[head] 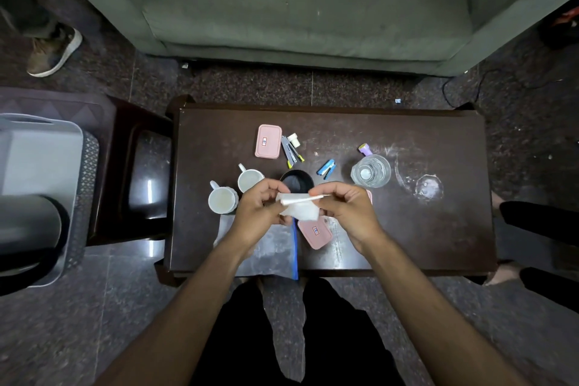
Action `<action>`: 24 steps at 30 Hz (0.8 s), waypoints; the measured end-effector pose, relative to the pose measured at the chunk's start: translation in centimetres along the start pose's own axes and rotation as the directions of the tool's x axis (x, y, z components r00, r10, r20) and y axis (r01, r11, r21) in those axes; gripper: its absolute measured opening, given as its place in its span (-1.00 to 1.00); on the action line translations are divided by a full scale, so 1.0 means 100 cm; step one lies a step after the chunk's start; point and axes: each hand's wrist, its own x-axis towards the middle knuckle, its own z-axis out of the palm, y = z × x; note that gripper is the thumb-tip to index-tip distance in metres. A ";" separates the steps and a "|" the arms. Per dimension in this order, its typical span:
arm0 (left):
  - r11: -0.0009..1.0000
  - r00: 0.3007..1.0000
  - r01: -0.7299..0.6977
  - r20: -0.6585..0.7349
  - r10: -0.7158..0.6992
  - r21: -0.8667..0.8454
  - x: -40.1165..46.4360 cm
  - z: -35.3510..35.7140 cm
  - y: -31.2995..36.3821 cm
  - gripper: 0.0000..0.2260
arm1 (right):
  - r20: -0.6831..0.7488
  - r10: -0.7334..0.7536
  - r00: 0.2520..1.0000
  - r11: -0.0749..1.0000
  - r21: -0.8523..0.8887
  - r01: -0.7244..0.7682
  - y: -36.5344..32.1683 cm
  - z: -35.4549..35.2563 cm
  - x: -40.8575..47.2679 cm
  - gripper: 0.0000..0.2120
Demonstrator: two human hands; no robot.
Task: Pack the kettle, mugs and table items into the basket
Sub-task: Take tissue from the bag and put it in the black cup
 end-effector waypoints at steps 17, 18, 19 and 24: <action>0.982 0.926 0.151 -0.364 -0.100 0.115 0.033 0.002 -0.058 -0.83 | -0.181 -0.326 0.928 0.741 -0.659 0.132 0.036 0.013 0.050 -0.70; 0.977 0.924 0.162 -0.370 -0.102 0.136 0.030 0.001 -0.066 -0.83 | -0.156 -0.349 0.924 0.697 -0.702 0.145 0.039 0.015 0.054 -0.72; 0.973 0.921 0.173 -0.375 -0.105 0.153 0.027 0.000 -0.074 -0.82 | -0.132 -0.367 0.921 0.649 -0.746 0.152 0.043 0.018 0.059 -0.75; 0.966 0.899 0.198 -0.424 -0.111 0.166 0.015 -0.006 -0.101 -0.80 | -0.063 -0.371 0.926 0.317 -0.946 0.062 0.059 0.032 0.082 -0.85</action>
